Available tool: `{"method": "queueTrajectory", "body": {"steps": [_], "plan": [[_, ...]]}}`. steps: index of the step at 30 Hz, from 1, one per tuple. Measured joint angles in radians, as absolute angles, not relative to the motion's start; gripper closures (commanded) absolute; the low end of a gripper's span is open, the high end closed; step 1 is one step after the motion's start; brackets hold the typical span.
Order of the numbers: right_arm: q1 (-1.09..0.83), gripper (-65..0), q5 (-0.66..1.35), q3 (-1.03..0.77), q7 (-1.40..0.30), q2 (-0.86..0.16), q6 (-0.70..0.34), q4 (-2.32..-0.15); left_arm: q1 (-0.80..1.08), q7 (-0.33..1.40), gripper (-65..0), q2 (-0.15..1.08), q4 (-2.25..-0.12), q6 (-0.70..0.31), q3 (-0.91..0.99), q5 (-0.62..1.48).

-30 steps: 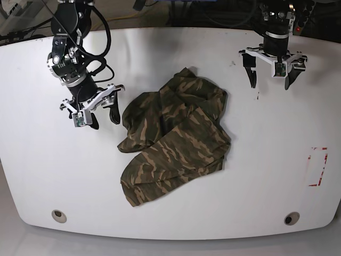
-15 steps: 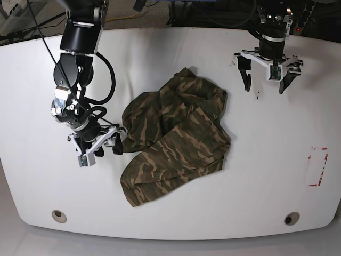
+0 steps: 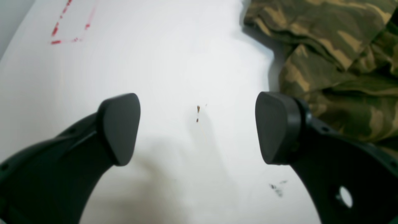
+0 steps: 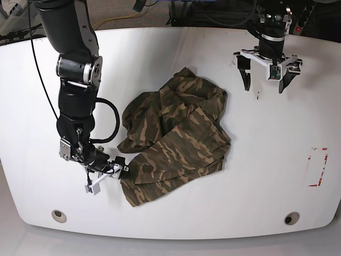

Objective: Fold the T-shirt properly
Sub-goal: 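Lower the right gripper to the camouflage shirt's edge and grasp it, then lower the left gripper onto the shirt's opposite edge and grasp it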

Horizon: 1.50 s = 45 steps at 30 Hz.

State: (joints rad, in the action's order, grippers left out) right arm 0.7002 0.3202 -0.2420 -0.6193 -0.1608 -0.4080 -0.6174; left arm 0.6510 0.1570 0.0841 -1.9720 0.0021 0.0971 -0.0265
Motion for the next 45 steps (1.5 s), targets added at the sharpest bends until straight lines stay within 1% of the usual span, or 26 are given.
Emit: {"method": "queueTrajectory", "body": {"steps": [4, 9, 15, 25, 27, 28, 31, 32, 34, 35, 36, 37, 38, 39, 43, 45], "plan": [[0.746, -37.6, 0.319, -0.242, -0.554, -0.161, -0.408, -0.488, 0.651, 0.154, -54.2, 0.083, -1.972, -0.002, 0.089, -0.025], [0.749, -37.4, 0.319, -0.242, -0.487, -0.160, -0.393, -0.418, 0.651, 0.157, -54.2, 0.084, -1.972, -0.001, 0.090, -0.026], [0.729, -37.4, 0.319, -0.242, -0.454, -0.157, -0.393, -0.405, 0.651, 0.157, -54.2, 0.084, -1.972, -0.001, 0.090, -0.025], [0.723, -37.1, 0.319, -0.241, -0.422, -0.070, -0.397, -0.405, 0.651, 0.157, -54.2, 0.086, -1.972, 0.000, 0.090, -0.026], [0.720, -37.1, 0.315, -0.238, -0.395, -0.061, -0.392, -0.405, 0.651, 0.157, -54.2, 0.087, -1.972, -0.001, 0.090, -0.025], [0.720, -36.9, 0.316, -0.238, -0.378, -0.061, -0.372, -0.405, 0.651, 0.157, -54.2, 0.087, -1.972, -0.001, 0.090, -0.025], [0.720, -30.8, 0.316, -0.238, -0.336, -0.070, -0.303, -0.405, 0.651, 0.157, -54.2, 0.089, -1.972, -0.001, 0.091, -0.025], [0.720, -26.8, 0.315, -0.238, -0.336, -0.073, -0.300, -0.405, 0.651, 0.157, -54.2, 0.090, -1.972, -0.001, 0.091, -0.025], [0.720, -16.3, 0.315, -0.238, -0.337, -0.078, -0.295, -0.405, 0.651, 0.157, -54.3, 0.089, -1.972, -0.001, 0.090, -0.025], [0.720, -13.0, 0.315, -0.238, -0.336, -0.080, -0.295, -0.405, 0.651, 0.157, -54.3, 0.089, -1.972, -0.001, 0.090, -0.025], [0.720, -7.3, 0.315, -0.238, -0.336, -0.080, -0.295, -0.405, 0.651, 0.157, -54.3, 0.089, -1.972, -0.001, 0.091, -0.025], [0.720, -4.8, 0.315, -0.237, -0.337, -0.080, -0.295, -0.405, 0.651, 0.157, -54.3, 0.089, -1.972, -0.001, 0.091, -0.025], [0.720, -2.7, 0.313, -0.236, -0.336, -0.080, -0.295, -0.405, 0.651, 0.158, -54.4, 0.089, -1.972, -0.001, 0.091, -0.026], [0.720, -2.1, 0.315, -0.236, -0.337, -0.080, -0.295, -0.405, 0.650, 0.164, -54.4, 0.089, -1.972, -0.001, 0.090, -0.025], [0.720, -1.3, 0.315, -0.236, -0.337, -0.077, -0.295, -0.405, 0.622, 0.250, -54.4, 0.091, -1.972, 0.010, 0.058, -0.027], [0.720, 0.0, 0.315, -0.236, -0.337, -0.078, -0.295, -0.405, 0.595, 0.285, -54.4, 0.091, -1.972, -0.004, 0.037, -0.025]]}}
